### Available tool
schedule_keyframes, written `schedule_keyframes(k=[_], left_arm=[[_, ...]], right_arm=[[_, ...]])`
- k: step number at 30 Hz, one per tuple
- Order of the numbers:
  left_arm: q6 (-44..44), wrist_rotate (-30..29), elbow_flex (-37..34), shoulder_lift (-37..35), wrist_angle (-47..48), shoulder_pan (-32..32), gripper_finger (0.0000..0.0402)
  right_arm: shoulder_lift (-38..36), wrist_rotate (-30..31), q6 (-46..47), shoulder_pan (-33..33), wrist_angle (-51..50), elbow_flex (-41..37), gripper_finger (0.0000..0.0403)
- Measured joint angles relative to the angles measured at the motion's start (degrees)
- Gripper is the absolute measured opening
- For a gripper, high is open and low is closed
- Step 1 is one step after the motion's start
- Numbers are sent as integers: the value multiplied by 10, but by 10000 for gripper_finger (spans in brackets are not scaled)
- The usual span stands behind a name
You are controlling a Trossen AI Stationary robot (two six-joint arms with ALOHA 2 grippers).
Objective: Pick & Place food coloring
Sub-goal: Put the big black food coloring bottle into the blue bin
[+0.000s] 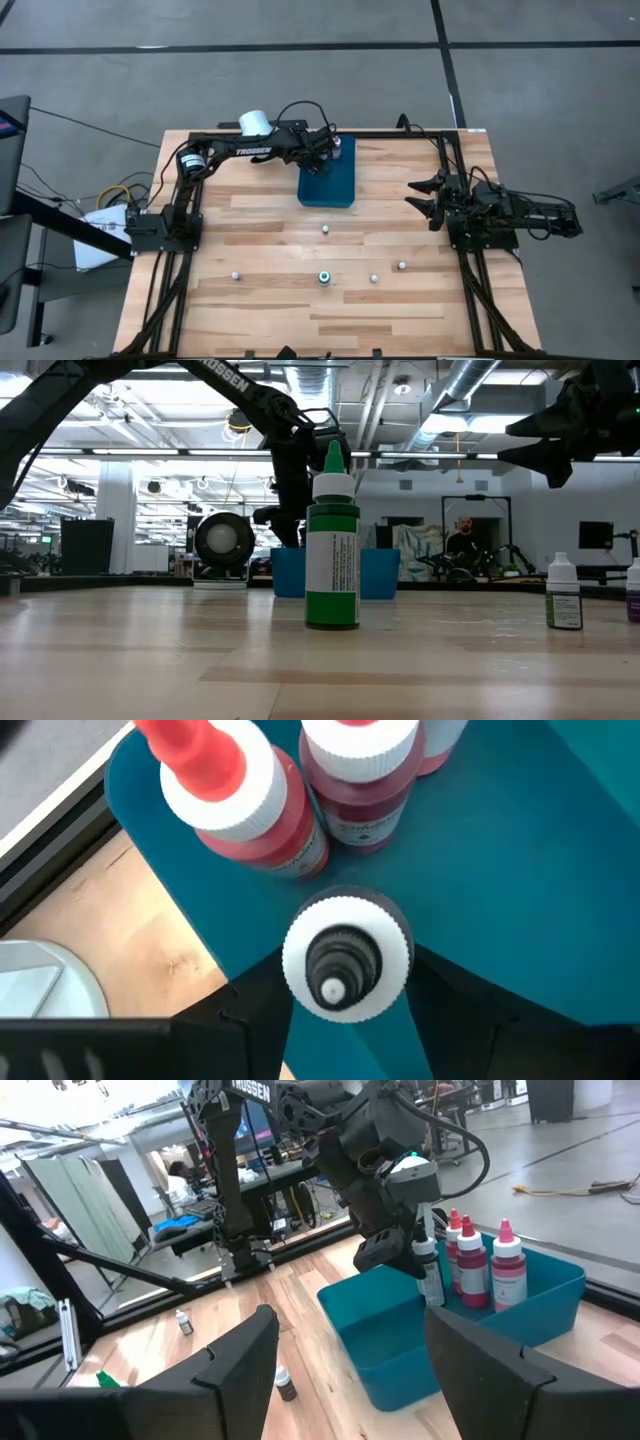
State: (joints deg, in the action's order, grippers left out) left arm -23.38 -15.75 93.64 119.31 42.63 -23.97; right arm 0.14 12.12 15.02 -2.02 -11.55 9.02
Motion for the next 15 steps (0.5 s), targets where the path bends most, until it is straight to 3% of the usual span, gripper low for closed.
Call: schedule_keyframes(k=[15], left_arm=[[1,0,0,0,2,0,179]], right_arm=[[0,-1,0,0,0,0,240]])
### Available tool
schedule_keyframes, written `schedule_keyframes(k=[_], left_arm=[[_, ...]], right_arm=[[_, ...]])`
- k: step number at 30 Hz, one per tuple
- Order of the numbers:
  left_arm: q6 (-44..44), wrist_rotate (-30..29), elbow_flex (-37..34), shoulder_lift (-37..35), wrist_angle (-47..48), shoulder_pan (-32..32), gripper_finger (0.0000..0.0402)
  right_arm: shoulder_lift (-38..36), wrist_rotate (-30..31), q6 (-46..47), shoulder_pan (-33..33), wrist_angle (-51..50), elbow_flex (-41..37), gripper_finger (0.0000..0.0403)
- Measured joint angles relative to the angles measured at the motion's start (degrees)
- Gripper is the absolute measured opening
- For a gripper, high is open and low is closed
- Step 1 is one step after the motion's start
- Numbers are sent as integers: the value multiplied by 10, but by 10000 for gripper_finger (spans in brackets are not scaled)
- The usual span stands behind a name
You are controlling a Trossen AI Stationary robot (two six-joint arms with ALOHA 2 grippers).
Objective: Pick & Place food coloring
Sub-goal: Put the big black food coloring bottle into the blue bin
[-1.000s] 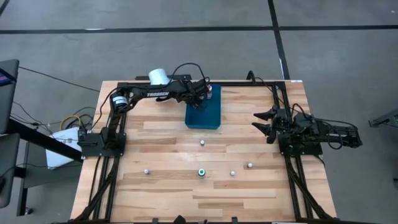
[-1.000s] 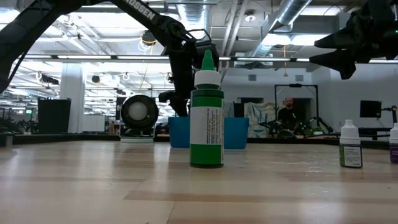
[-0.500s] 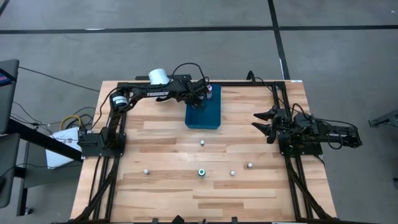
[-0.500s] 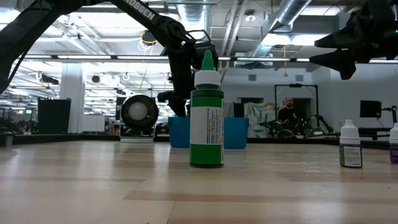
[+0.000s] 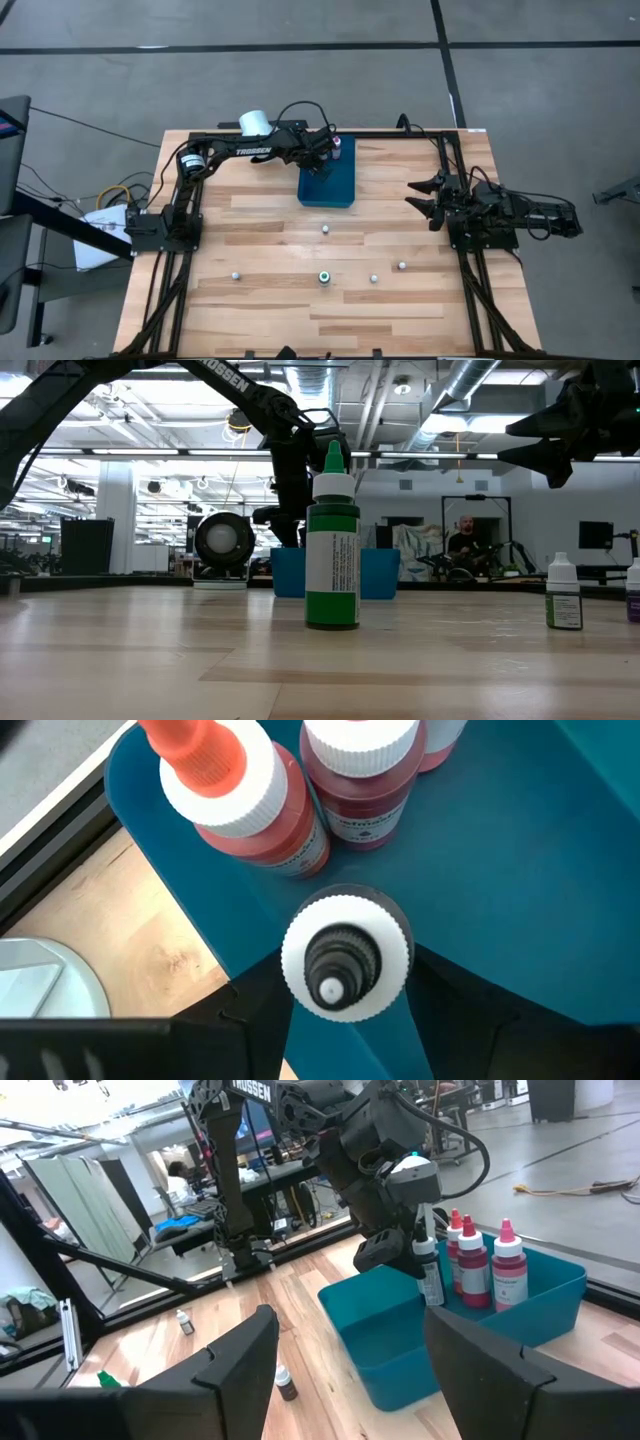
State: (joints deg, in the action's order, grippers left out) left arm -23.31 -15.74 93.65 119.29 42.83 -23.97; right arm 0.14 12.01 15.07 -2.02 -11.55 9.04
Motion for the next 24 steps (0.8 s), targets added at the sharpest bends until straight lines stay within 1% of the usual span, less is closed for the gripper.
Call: schedule_keyframes(k=[14,21,24], left_arm=[[1,3,0,0,0,0,179],[2,-6,0,0,1,0,179],[16,-12,0,0,1,0,179]], right_arm=[[0,0,0,0,0,0,240],[0,0,0,0,0,0,240],[0,0,0,0,0,0,240]])
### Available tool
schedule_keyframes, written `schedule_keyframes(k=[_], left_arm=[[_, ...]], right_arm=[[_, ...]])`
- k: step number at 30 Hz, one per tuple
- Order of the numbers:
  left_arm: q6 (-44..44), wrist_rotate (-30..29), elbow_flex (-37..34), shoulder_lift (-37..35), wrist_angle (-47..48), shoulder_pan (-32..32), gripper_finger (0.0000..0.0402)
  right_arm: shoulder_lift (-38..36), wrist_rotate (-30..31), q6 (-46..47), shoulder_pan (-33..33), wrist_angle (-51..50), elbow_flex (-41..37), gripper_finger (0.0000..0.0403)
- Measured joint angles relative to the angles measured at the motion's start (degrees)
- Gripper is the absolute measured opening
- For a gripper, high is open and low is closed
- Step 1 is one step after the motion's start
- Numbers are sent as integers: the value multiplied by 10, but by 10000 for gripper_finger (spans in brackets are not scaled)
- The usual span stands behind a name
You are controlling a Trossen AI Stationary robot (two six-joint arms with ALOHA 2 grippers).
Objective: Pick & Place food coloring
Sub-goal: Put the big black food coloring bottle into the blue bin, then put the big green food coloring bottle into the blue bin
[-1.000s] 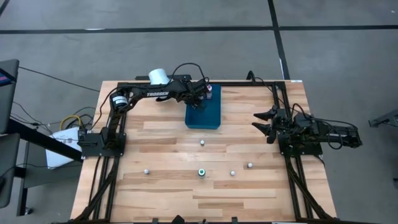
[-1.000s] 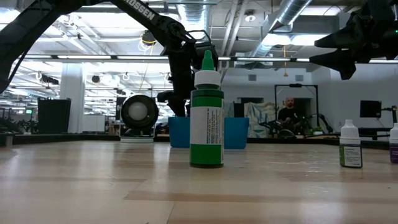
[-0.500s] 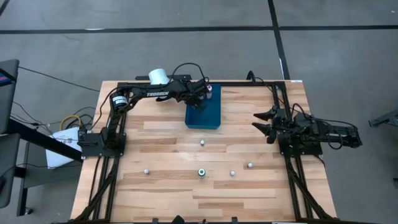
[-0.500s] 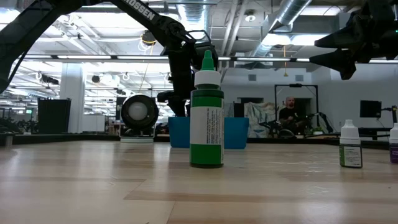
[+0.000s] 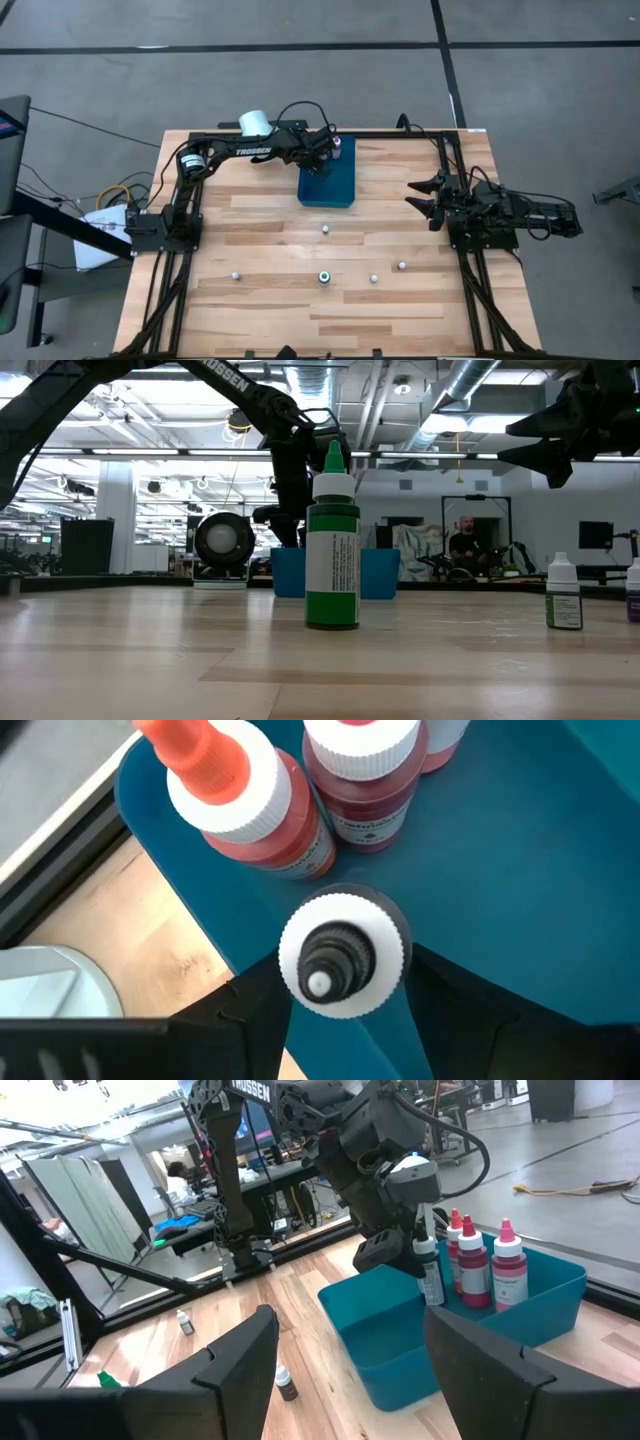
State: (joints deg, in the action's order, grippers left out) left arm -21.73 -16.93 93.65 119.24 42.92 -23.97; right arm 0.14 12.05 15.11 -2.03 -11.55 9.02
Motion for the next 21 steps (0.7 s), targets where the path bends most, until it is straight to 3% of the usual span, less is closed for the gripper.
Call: schedule_keyframes(k=[8,21], left_arm=[[6,-4,0,0,-3,2,184],[0,4,9,-13,11,4,254]], right_arm=[[0,0,0,0,0,0,240],[0,0,0,0,0,0,240]])
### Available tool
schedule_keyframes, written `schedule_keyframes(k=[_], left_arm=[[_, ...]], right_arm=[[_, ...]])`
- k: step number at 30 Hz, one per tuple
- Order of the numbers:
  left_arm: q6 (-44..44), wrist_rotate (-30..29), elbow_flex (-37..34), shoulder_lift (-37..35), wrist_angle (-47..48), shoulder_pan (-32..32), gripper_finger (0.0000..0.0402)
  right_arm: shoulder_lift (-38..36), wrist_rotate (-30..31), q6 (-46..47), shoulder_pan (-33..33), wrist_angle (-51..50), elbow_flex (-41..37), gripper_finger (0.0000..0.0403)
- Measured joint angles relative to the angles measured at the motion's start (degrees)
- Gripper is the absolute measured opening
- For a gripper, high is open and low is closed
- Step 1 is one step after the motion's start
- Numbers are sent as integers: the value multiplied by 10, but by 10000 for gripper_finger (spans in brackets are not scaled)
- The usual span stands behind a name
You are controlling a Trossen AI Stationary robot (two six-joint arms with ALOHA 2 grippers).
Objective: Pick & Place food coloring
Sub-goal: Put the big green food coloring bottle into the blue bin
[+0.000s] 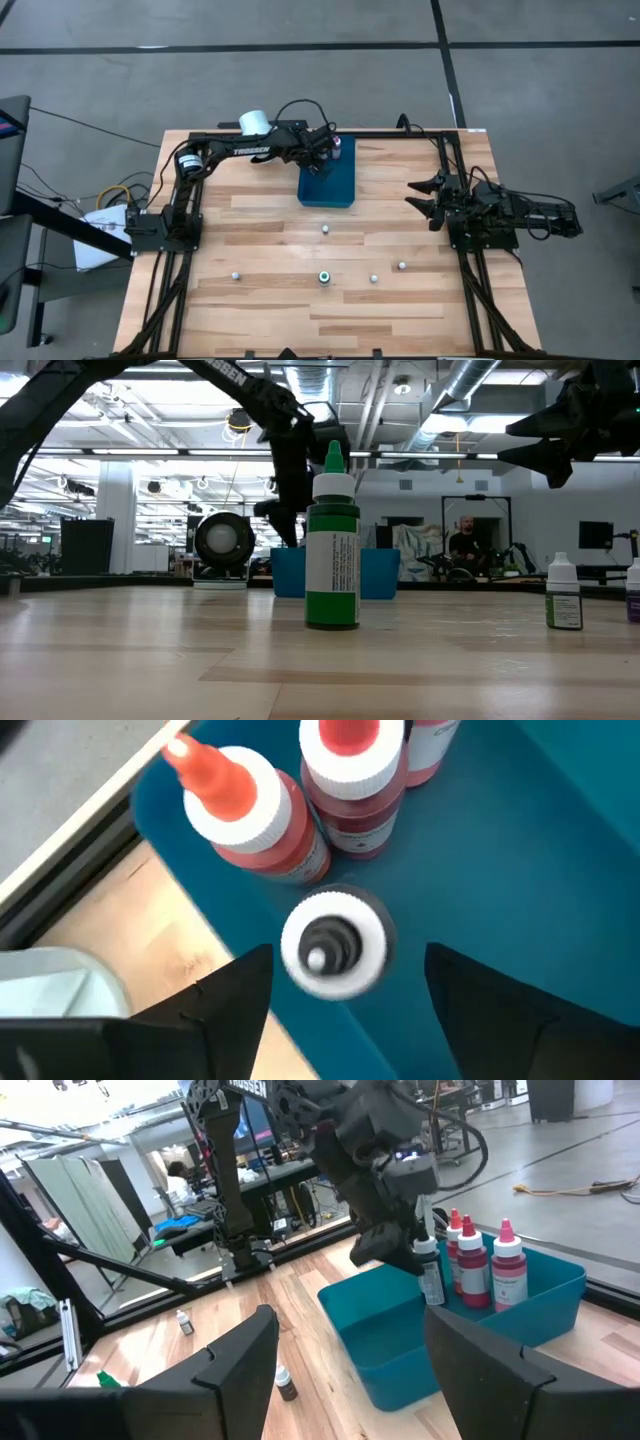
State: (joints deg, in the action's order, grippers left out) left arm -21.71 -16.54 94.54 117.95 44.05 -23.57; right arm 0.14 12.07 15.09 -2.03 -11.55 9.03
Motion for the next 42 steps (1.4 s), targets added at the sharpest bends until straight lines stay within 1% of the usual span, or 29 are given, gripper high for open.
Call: schedule_keyframes(k=[7,10,13,21,26,31,34,39,42], left_arm=[[-33,40,77,-37,106,17,255],[-35,40,111,-60,147,38,255],[-37,37,127,-91,171,65,255],[-92,5,127,-173,235,166,255],[-174,-11,127,-200,270,234,255],[-259,-65,127,-209,309,292,255],[-289,-83,127,-209,325,311,255],[-300,-81,121,-209,326,325,255],[-300,-68,122,-207,325,330,255]], right_arm=[[0,0,0,0,0,0,240],[0,0,0,0,0,0,240],[0,0,0,0,0,0,240],[0,0,0,0,0,0,240],[0,0,0,0,0,0,240],[0,0,0,0,0,0,240],[0,0,0,0,0,0,240],[0,0,0,0,-1,0,240],[0,0,0,0,-1,0,240]])
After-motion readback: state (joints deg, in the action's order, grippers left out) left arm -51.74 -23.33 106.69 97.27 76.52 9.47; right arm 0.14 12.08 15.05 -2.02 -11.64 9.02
